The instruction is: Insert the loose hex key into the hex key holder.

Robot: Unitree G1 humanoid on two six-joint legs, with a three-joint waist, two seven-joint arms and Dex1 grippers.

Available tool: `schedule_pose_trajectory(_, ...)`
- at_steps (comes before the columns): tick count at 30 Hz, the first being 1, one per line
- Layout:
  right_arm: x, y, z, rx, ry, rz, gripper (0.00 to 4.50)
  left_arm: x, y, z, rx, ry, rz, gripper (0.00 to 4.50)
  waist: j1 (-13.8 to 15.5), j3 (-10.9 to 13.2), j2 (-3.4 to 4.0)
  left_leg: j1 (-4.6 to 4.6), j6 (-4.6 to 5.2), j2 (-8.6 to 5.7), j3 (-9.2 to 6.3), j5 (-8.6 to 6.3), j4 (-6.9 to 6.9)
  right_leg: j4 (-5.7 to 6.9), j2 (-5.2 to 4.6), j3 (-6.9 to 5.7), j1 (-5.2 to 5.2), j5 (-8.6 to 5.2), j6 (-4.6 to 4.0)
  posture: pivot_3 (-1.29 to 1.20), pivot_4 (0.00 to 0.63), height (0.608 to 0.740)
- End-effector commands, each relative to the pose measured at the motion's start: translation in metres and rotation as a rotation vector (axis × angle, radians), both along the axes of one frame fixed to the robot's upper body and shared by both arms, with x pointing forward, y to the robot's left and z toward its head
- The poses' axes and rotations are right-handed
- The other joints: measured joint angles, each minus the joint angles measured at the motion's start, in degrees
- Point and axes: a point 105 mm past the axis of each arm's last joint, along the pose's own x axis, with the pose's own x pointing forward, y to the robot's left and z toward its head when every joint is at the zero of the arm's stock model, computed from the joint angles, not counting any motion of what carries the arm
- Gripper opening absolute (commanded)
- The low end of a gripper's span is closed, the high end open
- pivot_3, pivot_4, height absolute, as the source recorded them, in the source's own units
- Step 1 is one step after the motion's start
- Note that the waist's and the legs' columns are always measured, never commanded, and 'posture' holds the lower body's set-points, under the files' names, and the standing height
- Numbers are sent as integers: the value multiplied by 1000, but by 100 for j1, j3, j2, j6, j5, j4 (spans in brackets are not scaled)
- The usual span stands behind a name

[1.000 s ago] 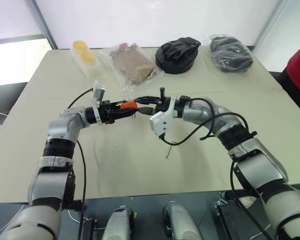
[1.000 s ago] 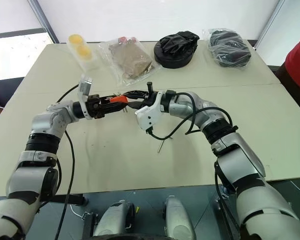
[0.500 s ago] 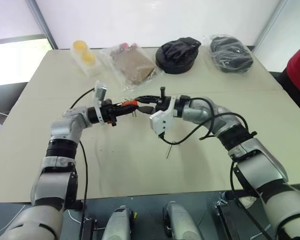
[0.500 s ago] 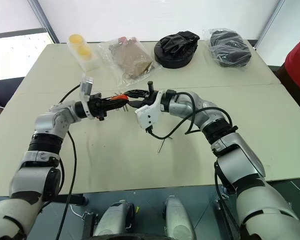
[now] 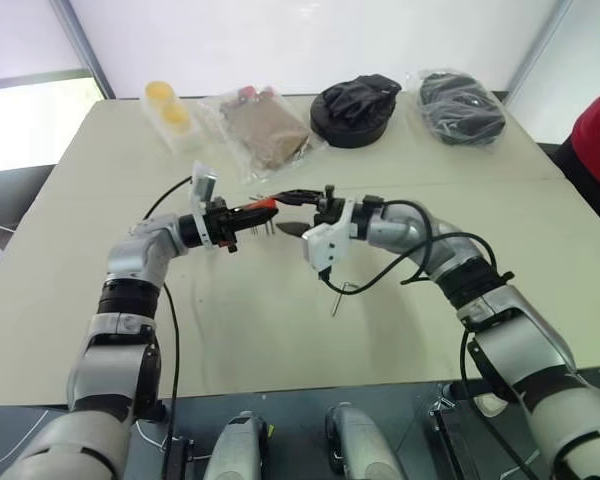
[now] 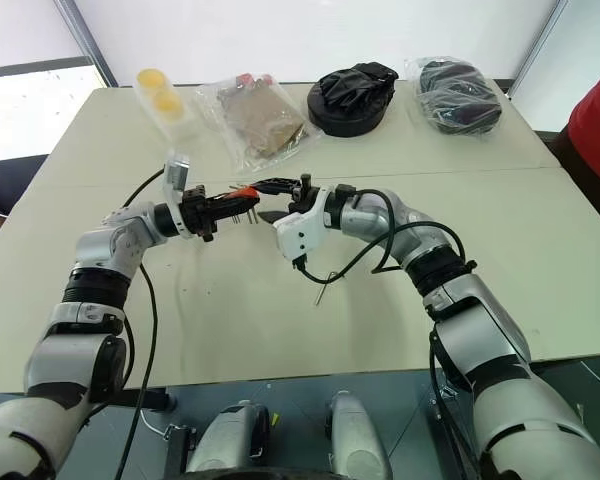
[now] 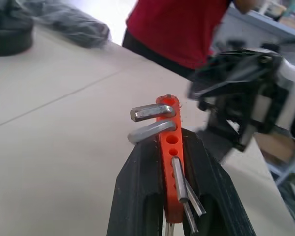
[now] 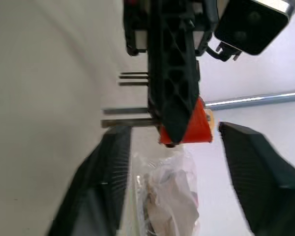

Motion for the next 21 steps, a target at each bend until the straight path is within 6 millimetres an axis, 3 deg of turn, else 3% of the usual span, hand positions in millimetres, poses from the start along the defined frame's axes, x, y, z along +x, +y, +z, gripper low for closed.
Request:
schedule_pose_trajectory(1,0,-6,5,-13,-26,-16,4446,-1,3,15,-16,-68,7,0,3,0,0,0,0,0,0,0,1,1,0,0,0,0,0,0,150,740)
schedule_pose_trajectory(5,7,-26,2,22,31,-112,4446,-4,5,9,36,-94,19,0,17,0,0,-1,0,-2,1,0,7,4,-3,1,0,0,0,0,150,740)
schedule_pose_trajectory(8,10,-64,-4,238,416,-330,4446,-10,10,1,166,-181,31,0,34,-1,-1,-1,0,0,-2,0,5,5,-3,1,1,-1,0,0,150,740)
schedule_pose_trajectory(12,-23,-85,-9,503,1016,-478,4446,-19,14,1,242,-262,35,0,97,1,2,-6,0,16,-9,0,7,10,-6,-1,-1,-1,0,0,150,740)
schedule_pose_trajectory(14,-50,-88,-16,483,1236,-523,4446,-26,13,-1,290,-301,22,0,135,1,2,-1,0,21,-17,0,13,32,-14,4,-10,-1,-2,0,150,740)
schedule_pose_trajectory(17,-82,-91,-20,425,1413,-570,4446,-36,9,-5,322,-326,7,0,179,1,2,14,1,18,-18,0,14,39,-15,3,-2,-6,-10,0,150,740)
schedule_pose_trajectory(21,-98,-94,-22,453,1552,-620,4446,-44,2,-6,304,-318,1,0,181,0,1,30,1,17,-9,-1,13,32,-13,1,18,-18,-27,0,150,740)
